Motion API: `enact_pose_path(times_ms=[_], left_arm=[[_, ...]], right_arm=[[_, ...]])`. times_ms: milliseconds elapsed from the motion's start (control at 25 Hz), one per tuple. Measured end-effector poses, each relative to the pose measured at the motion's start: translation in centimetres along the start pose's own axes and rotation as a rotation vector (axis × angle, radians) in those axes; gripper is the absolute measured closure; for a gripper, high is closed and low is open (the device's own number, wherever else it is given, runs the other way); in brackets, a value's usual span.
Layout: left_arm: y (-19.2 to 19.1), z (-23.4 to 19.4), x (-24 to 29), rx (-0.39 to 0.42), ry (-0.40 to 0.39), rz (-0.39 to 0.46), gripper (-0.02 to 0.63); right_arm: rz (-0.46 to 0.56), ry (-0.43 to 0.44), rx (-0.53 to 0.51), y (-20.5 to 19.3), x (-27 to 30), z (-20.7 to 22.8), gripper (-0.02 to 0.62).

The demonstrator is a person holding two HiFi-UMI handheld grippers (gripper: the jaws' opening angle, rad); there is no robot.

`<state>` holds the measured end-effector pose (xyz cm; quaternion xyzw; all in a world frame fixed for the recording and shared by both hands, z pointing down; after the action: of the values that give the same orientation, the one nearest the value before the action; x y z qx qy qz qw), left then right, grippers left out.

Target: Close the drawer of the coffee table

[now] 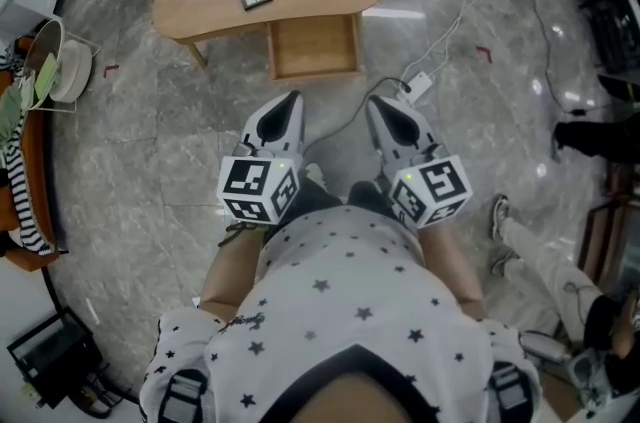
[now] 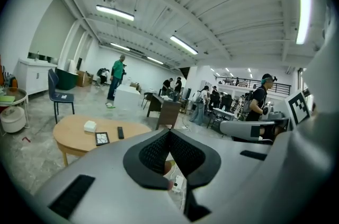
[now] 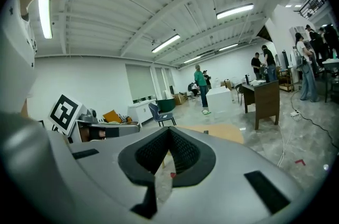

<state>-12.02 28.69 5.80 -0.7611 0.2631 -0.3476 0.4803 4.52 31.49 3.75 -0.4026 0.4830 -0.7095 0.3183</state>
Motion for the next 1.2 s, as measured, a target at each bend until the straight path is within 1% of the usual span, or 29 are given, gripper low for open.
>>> enact_pose_path(times_ms=[280,480,600,800,920,1040,1200], left_arm=[[-0.1,-3.4,0.5,-0.007,-0.015,-0.032,0.6],[-0.4,-4.9,1.5,-0.005,-0.016,-0.047,0.6],[-0.9,-6.1,1.8,-0.005,-0.004,-0.057,0.6],[-2.3,-8.4,2.4,-0.038,0.041,-0.069,0.6],[-3.2,-9.8,3.2,-0.04,0.069,-0.085,0.6],[-4.0,-11.3,4.2,-0.04,0.096,-0.1,0.6],[-5.2,-13.2,5.8,-0.079,0.121,-0.104,0.6]], right_arm=[[-0.016,-0.069,0.009,-0.4,2.0,0.2,0.589],[-0.032,-0.114,0.024,-0.9,2.8,1.6,0.589],[-0.059,-0.13,0.037,-1.7,3.3,2.3,0.589],[-0.108,-0.124,0.05,-3.6,4.9,3.5,0.589],[-0.123,-0.113,0.063,-4.6,6.3,4.5,0.589],[-0.137,-0.104,0.054,-5.5,8.1,5.7,0.589],[-0.163,-0.08,0.029,-6.5,10.2,7.2,0.589]])
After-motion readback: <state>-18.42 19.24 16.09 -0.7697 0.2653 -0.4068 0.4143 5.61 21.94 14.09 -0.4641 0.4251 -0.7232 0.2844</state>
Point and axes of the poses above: the fingertips, and each gripper's own axes: x forward along the fingers, z to its right, y out of its top, the point moved 5 cm from there along -x, backward along the fingers, and after that the axes turned 4 degrees about -y, right-handed, at the moved point
